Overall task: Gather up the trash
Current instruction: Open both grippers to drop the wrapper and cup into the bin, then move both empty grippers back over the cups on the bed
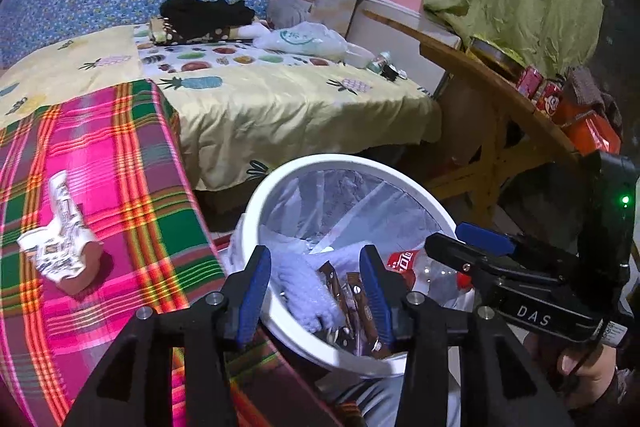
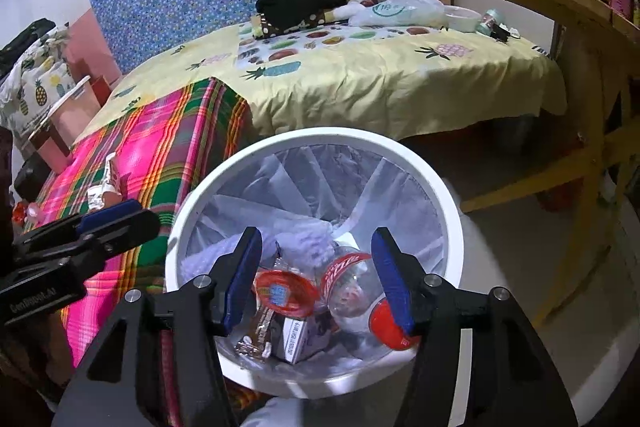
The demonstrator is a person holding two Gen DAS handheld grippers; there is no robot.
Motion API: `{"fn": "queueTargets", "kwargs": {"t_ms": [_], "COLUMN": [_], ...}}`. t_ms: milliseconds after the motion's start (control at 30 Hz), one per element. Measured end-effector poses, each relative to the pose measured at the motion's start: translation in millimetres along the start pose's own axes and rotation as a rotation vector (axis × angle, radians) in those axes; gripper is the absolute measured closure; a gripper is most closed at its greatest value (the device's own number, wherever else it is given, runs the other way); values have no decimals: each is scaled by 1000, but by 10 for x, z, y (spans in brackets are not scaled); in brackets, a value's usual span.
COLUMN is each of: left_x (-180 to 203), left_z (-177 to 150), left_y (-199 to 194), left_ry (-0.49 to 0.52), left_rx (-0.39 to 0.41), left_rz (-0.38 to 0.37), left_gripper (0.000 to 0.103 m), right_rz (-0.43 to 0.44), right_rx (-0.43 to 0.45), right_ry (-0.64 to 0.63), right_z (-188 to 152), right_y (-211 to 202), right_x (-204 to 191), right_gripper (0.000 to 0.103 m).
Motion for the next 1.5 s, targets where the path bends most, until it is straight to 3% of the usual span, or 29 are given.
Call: {"fn": "queueTargets", "kwargs": {"t_ms": [333, 533, 1033, 1500], "left_x": [-317, -517, -1243, -1691], "left_z": [-50, -140, -404, -440], "left_y": [-424, -709, -1336, -1663], "left_ry": [-39, -48, -121, -164], "left_rx": [31, 55, 89, 116], "left_rz": [89, 152, 336, 431], "left_gripper": [57, 57, 57, 57], "right_rz": [90, 172, 325, 388], "right_rx": [68, 115, 28, -1], "right_ry": [8, -83, -149, -203], "right_z": [74, 65, -110, -103], "right_y": [-139, -190, -156, -68], "right_x": [-301, -686, -1374, -1790], "right_gripper": [44, 44, 44, 44]}}
Point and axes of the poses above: each gripper's, at about its wrist camera, not at the fingertips, and y roughly the way its jaws point, x to its right, z to its top, the point moved 9 cm from there along y, roughly the way its jaws point, and after that the axes turned 10 degrees about x, right-handed, at the moved point
